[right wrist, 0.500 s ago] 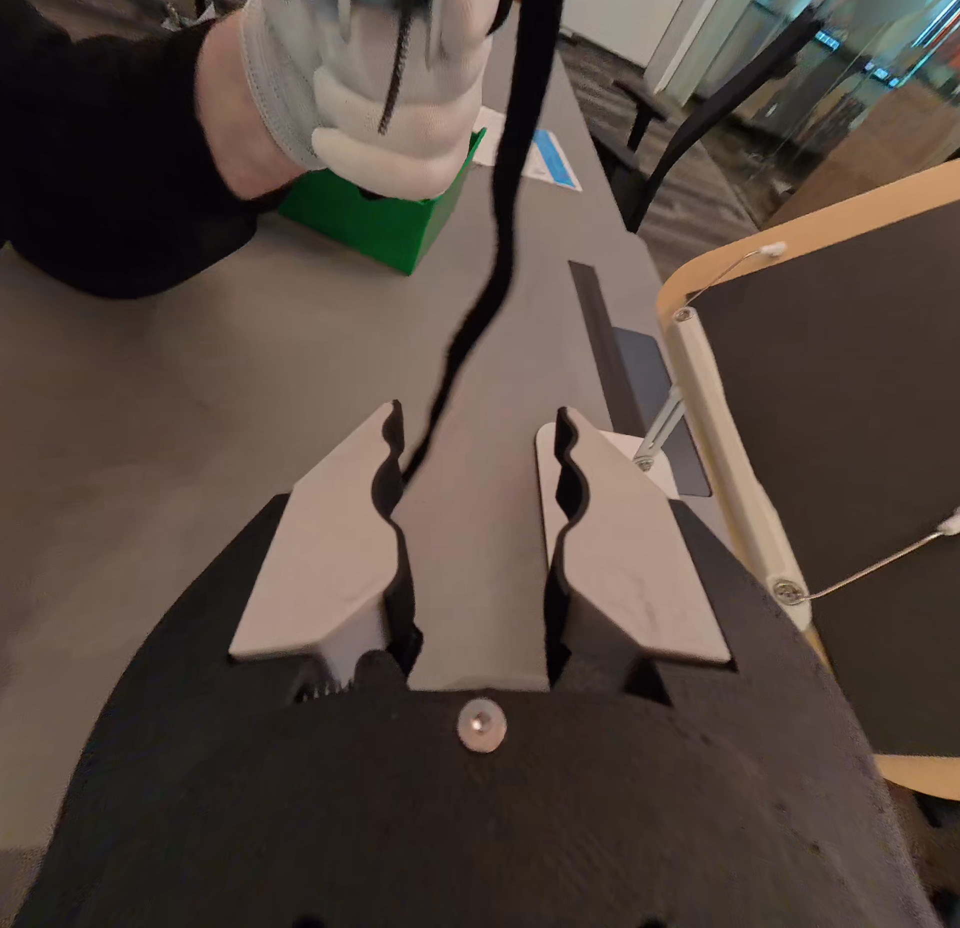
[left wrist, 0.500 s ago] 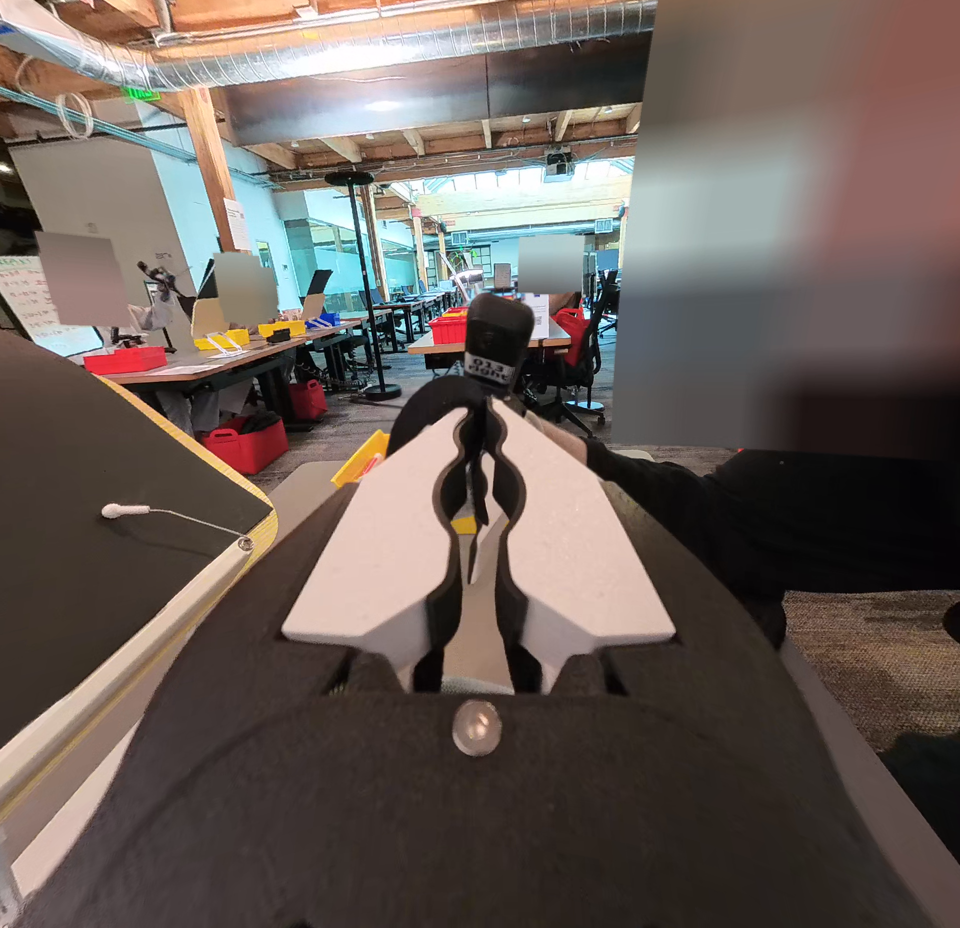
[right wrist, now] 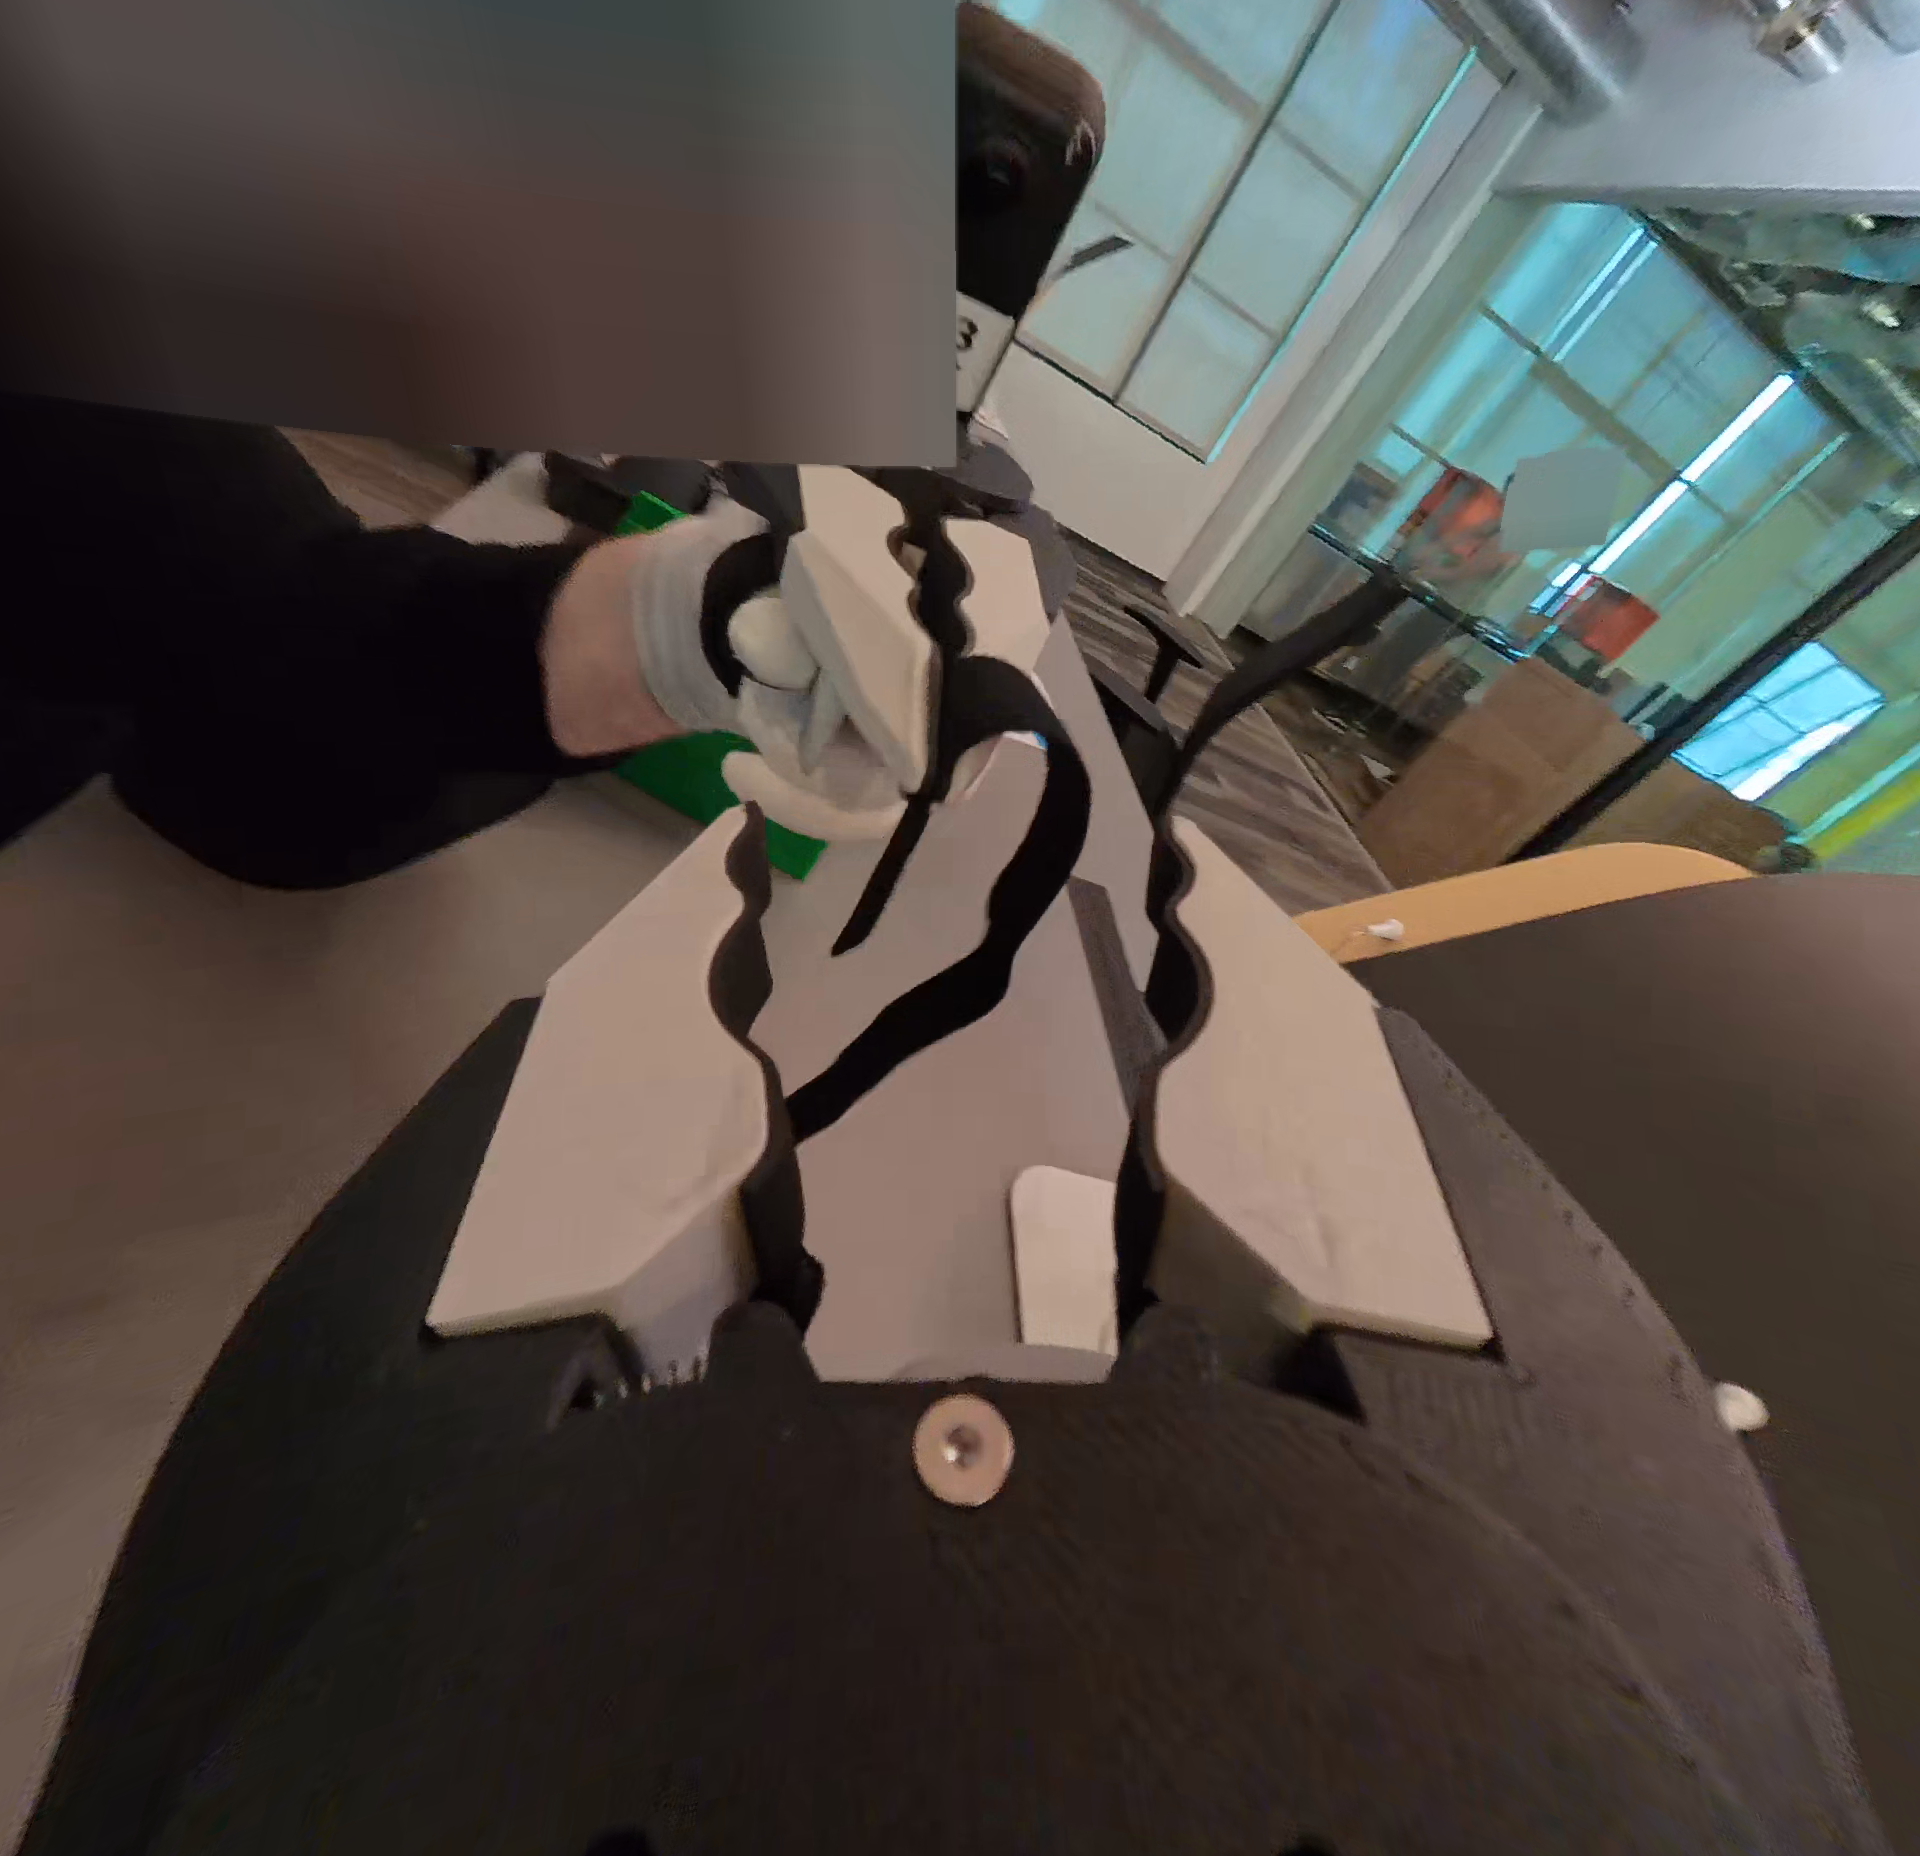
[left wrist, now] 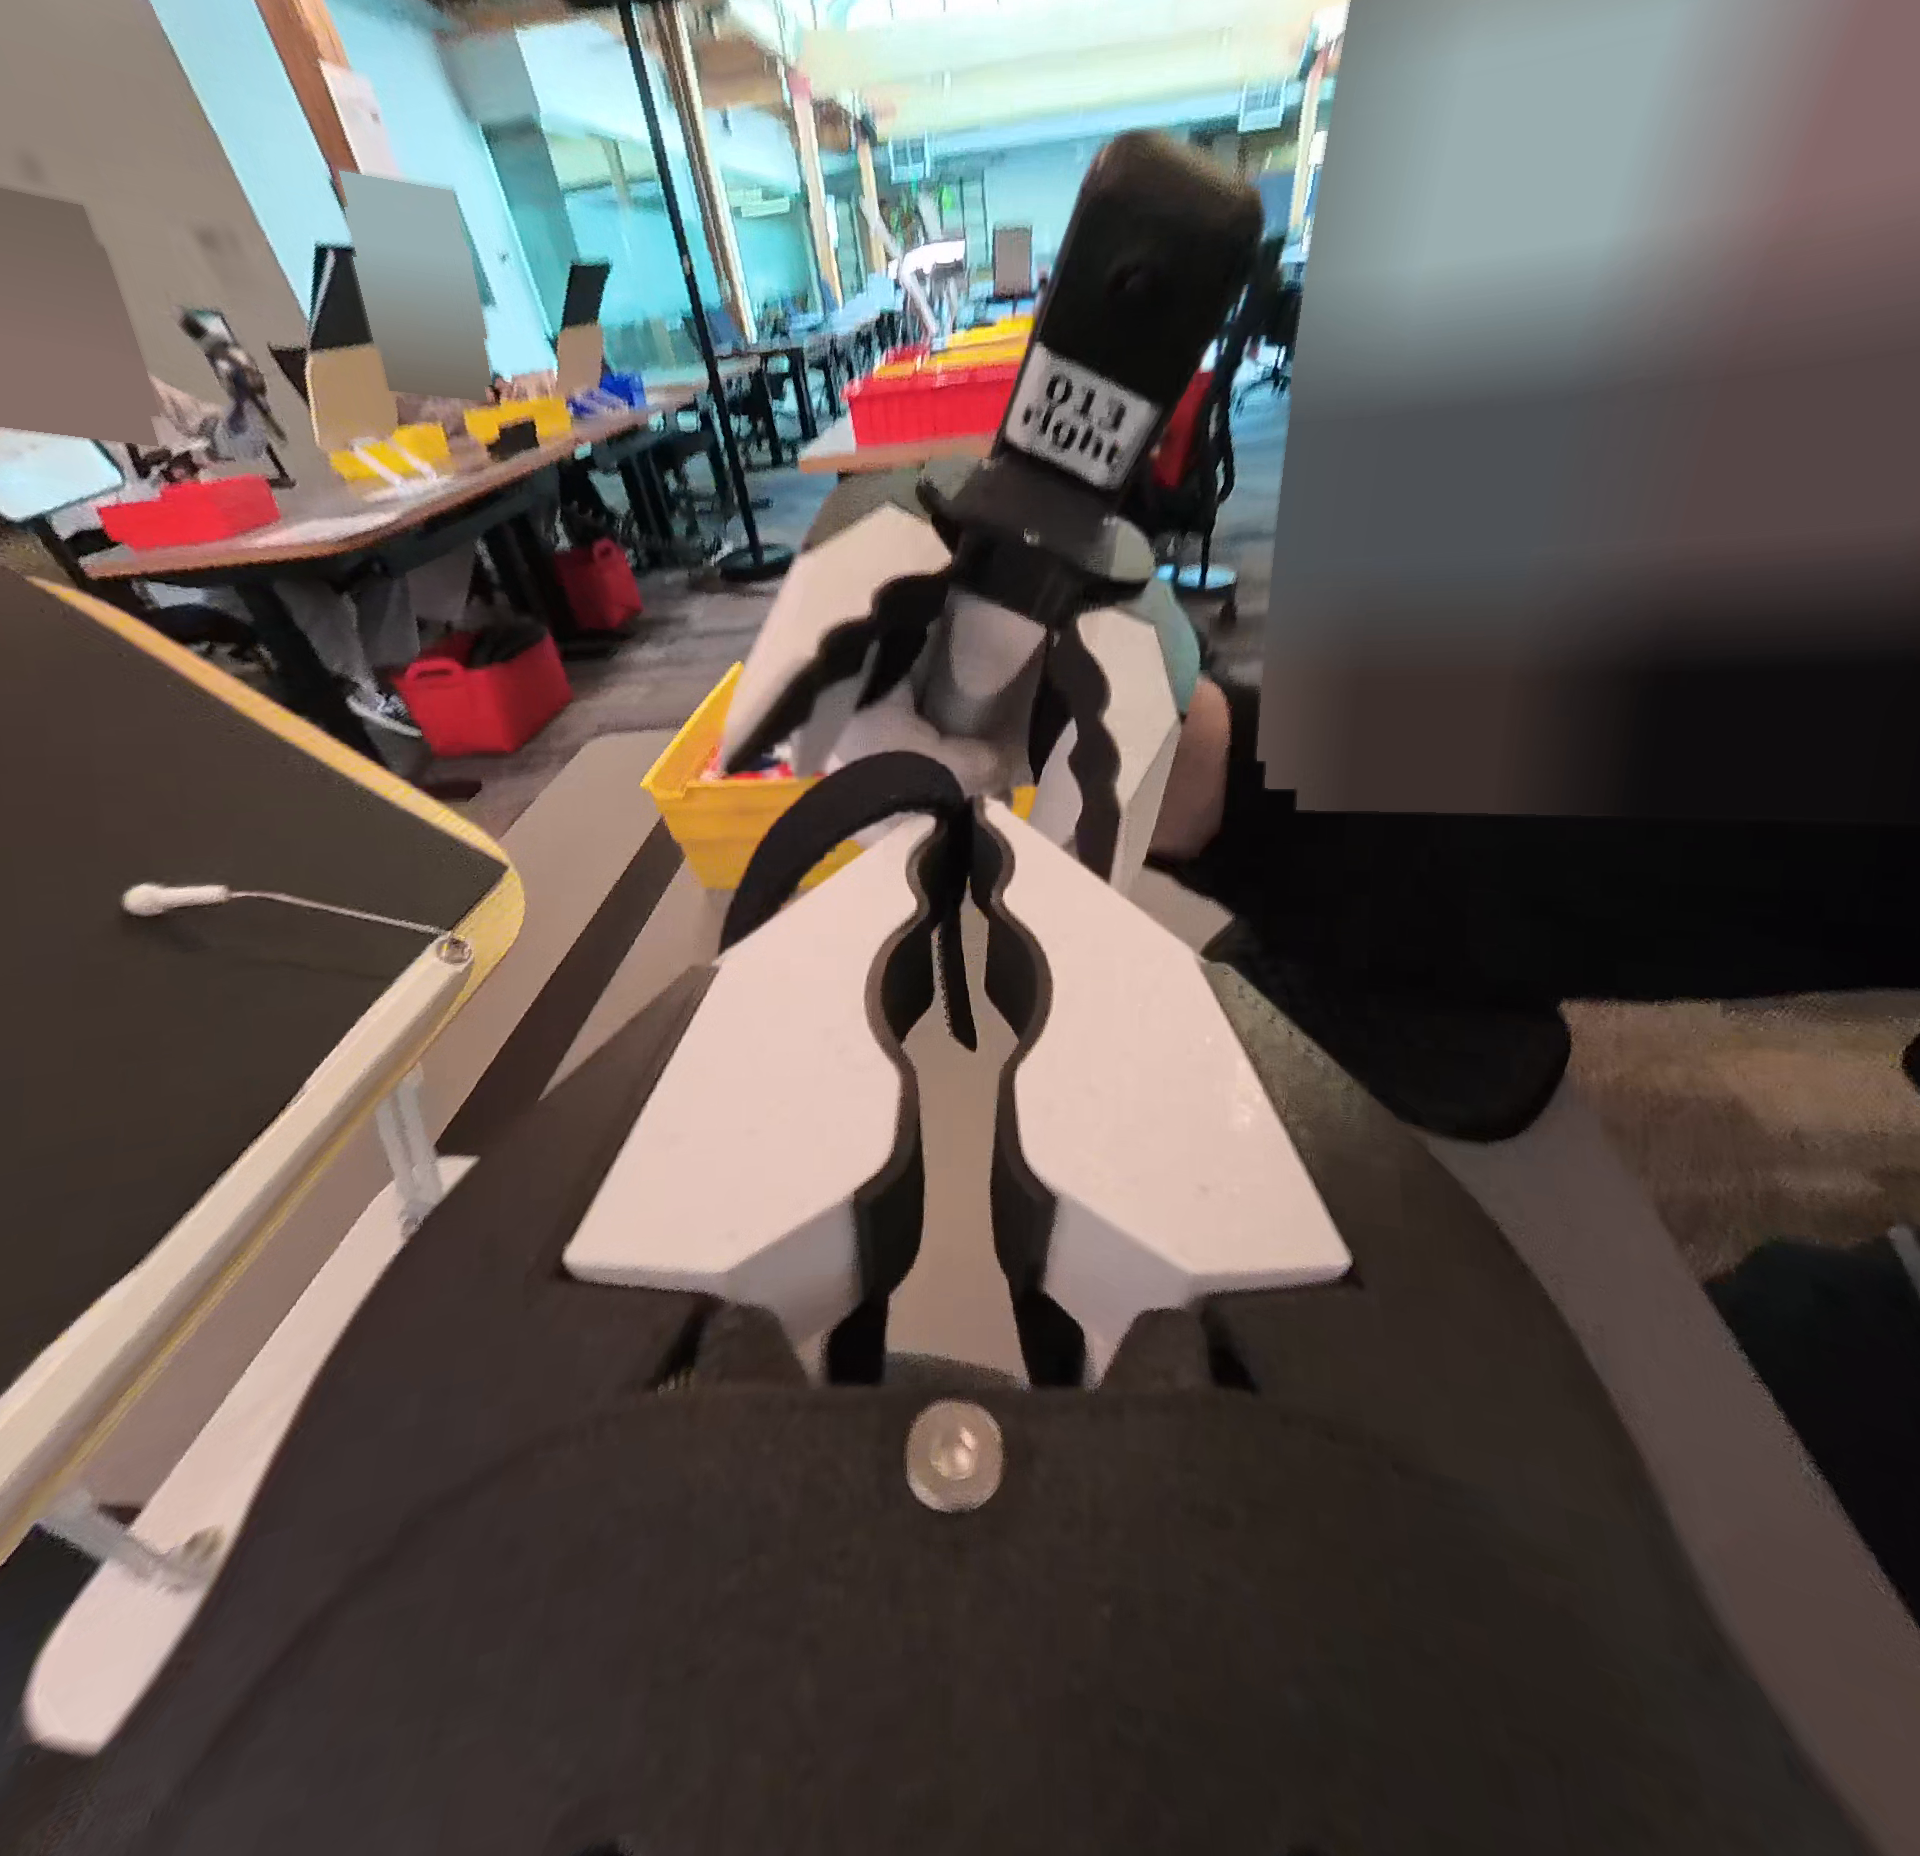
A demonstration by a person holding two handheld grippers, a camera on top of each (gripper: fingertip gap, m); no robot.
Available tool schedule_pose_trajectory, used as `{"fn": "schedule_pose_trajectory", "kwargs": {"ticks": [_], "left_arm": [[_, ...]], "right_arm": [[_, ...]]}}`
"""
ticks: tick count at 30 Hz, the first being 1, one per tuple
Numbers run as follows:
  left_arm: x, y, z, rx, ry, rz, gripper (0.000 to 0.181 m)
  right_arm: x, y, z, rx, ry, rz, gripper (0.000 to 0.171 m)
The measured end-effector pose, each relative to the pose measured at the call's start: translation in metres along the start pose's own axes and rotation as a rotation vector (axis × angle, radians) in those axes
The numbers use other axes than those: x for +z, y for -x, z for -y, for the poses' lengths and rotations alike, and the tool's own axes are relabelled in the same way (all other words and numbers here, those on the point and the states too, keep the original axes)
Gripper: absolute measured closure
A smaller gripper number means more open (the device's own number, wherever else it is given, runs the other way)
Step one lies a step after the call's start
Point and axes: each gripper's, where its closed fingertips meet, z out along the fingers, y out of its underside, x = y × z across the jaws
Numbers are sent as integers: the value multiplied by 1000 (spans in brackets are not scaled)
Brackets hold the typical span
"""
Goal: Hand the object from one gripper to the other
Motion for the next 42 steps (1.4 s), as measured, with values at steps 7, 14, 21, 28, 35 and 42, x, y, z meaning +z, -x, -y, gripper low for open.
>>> {"fn": "schedule_pose_trajectory", "kwargs": {"ticks": [7,14,21,28,35,42], "left_arm": [[8,-8,-14,123,138,40,181],[10,-7,-5,152,86,72,181],[12,-7,-6,175,85,77,181],[10,-16,-11,204,119,24,181],[8,-25,-18,244,177,-13,181],[4,-16,-9,281,147,58,181]], "right_arm": [[13,4,-19,-75,107,-15,96],[16,8,-18,-56,95,14,114],[20,6,-23,-23,83,16,152],[19,12,-21,15,49,67,124],[24,19,-22,-11,48,90,135],[27,19,-18,-79,63,64,171]]}}
